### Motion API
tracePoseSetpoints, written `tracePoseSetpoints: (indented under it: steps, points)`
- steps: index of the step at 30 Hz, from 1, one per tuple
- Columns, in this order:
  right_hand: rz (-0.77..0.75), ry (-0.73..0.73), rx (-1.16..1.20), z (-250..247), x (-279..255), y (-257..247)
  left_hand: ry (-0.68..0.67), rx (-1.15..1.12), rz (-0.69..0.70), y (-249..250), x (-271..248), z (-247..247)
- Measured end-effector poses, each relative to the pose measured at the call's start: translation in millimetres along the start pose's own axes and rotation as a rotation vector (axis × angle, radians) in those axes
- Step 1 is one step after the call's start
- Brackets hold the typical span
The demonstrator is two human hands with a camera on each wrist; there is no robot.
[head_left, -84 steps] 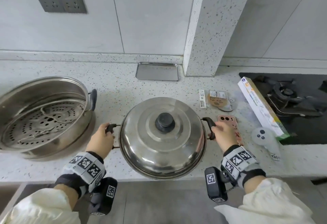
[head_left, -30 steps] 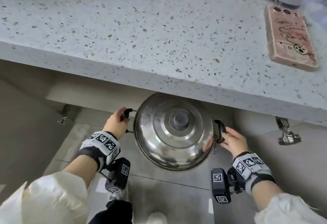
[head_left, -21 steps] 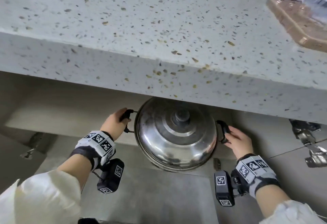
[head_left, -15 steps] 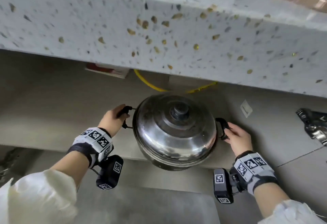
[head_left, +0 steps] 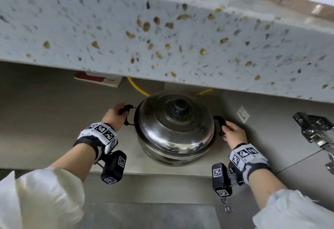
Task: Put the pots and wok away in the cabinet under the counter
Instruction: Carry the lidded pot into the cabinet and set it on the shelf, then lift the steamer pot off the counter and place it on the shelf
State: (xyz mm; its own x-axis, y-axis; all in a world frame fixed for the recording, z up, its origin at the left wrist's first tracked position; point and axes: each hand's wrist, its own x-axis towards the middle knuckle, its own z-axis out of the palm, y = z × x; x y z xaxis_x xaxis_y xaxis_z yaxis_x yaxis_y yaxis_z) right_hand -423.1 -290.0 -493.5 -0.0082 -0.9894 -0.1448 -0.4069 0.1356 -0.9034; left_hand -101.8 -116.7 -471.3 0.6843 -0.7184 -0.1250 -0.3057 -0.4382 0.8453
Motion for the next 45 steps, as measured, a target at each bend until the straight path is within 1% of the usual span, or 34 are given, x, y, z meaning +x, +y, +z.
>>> tracePoseSetpoints:
  steps: [3, 5, 6, 9, 11, 13, 15, 17, 20, 23, 26, 29, 31, 35, 38, 41, 43, 45]
  points:
    - [0.063, -0.038, -0.119, -7.2, -10.8, 3.9, -0.037, 0.014, -0.107, 5.4, -18.5, -6.5]
    - [0.142, -0.070, -0.171, -14.2, -26.5, -1.4, -0.078, 0.120, -0.168, 10.0, -36.1, -18.0]
    - [0.182, -0.090, -0.188, -18.5, -40.1, -8.7, -0.099, 0.176, -0.187, 12.4, -46.7, -26.4]
    - [0.225, -0.155, -0.208, -25.4, -79.0, -30.2, -0.176, 0.268, -0.236, 27.4, -74.7, -48.2]
    - [0.219, -0.200, -0.195, -29.6, -110.4, -55.3, -0.206, 0.232, -0.272, 43.5, -97.5, -64.6]
    - [0.234, -0.317, -0.142, -33.7, -144.2, -83.2, -0.240, 0.091, -0.277, 58.2, -121.4, -80.1]
    - [0.282, -0.498, -0.211, -39.2, -181.2, -117.2, -0.294, -0.001, -0.302, 81.2, -154.2, -101.6]
    - [0.300, -0.662, -0.311, -45.4, -218.2, -147.9, -0.348, -0.024, -0.330, 103.1, -186.8, -123.8]
    - [0.266, -0.863, -0.427, -50.1, -265.2, -195.7, -0.412, -0.040, -0.356, 132.9, -228.0, -162.1]
    - [0.162, -1.005, -0.475, -48.2, -308.4, -249.2, -0.400, 0.039, -0.316, 157.6, -257.0, -204.6]
    - [0.043, -1.093, -0.470, -36.2, -345.2, -313.7, -0.306, 0.044, -0.271, 183.6, -273.6, -260.6]
    - [-0.101, -1.106, -0.397, -19.3, -369.3, -373.1, -0.203, 0.043, -0.194, 204.6, -279.4, -319.6]
    - [-0.184, -1.069, -0.326, -3.8, -384.0, -411.8, -0.134, 0.013, -0.133, 215.0, -279.1, -362.6]
    - [-0.280, -0.956, -0.205, 35.8, -402.3, -480.8, -0.035, -0.006, -0.025, 230.4, -259.7, -446.0]
    - [-0.349, -0.811, -0.141, 73.7, -398.3, -524.0, 0.160, 0.014, 0.054, 233.0, -230.3, -506.6]
    - [-0.309, -0.647, -0.081, 120.6, -389.0, -562.1, 0.327, 0.018, 0.091, 224.9, -197.6, -563.3]
    - [-0.265, -0.572, -0.075, 146.5, -381.6, -579.2, 0.371, 0.043, 0.079, 218.8, -181.3, -587.4]
    - [-0.234, -0.497, -0.101, 176.1, -374.2, -593.0, 0.378, 0.076, 0.039, 211.0, -164.5, -607.7]
